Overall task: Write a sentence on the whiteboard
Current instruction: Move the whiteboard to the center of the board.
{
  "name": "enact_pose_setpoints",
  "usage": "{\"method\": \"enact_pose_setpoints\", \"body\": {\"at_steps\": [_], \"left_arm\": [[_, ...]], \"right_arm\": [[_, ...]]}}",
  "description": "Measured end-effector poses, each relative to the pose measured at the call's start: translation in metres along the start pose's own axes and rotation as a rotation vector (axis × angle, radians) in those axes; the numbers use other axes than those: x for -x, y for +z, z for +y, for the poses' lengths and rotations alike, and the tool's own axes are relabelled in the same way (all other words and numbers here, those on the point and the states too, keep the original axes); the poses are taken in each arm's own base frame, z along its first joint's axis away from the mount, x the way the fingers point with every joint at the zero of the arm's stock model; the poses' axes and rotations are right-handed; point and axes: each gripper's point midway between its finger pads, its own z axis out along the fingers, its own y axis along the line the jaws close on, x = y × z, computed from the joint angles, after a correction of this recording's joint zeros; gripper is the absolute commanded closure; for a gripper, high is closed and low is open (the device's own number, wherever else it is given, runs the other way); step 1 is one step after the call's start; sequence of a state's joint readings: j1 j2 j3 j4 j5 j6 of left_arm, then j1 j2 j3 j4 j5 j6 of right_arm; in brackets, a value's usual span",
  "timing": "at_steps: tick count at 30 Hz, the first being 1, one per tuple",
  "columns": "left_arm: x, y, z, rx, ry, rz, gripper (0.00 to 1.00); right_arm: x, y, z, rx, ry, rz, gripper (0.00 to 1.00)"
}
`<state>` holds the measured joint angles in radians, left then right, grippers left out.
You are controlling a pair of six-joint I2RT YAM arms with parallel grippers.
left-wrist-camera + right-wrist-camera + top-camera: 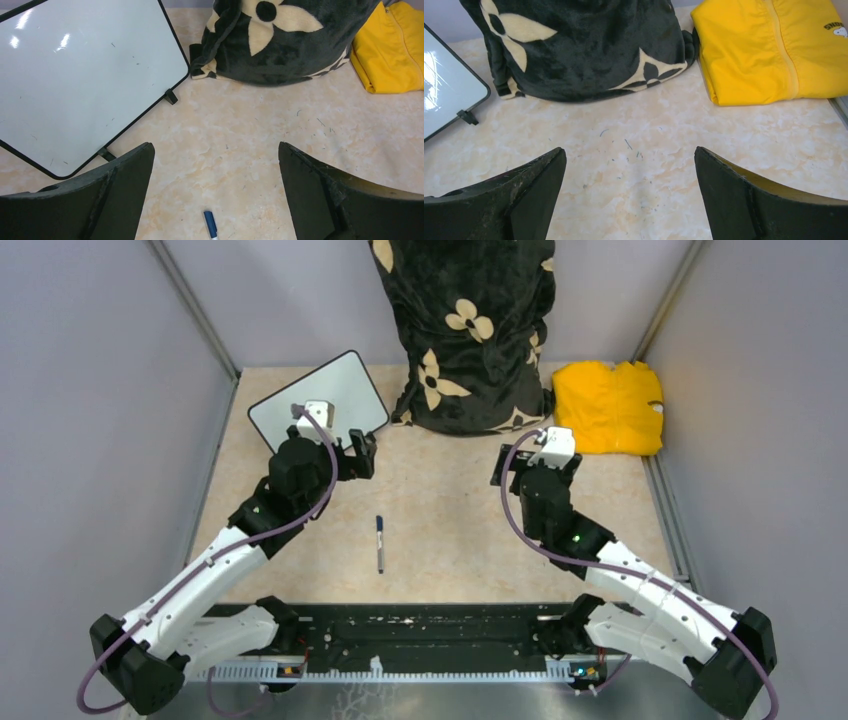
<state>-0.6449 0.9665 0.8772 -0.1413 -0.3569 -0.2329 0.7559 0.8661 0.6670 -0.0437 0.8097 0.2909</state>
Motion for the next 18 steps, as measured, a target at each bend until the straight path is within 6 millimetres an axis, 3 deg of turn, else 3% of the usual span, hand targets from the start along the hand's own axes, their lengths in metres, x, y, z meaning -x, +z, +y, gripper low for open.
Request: {"method": "enact_pose_setpoints", "body": {"at_steps": [8,14,18], "left_arm": [[0.005,-0.002,0.005,0.031,-0.028,-0.02,0.01],[0.009,-0.011,0.01,0.038,-0.056,-0.064,0.01],[0.012,-0.017,0.012,0.026,-0.056,-0.095,0.01]], "right_arm": [[-0.01,-0.004,0.003,0.062,0.0,-0.004,0.08],[-0.014,-0.009,0.026,0.197,-0.038,0.03,0.11],[-0.016,-0.008,0.052,0.297,-0.06,0.08,0.15]]}}
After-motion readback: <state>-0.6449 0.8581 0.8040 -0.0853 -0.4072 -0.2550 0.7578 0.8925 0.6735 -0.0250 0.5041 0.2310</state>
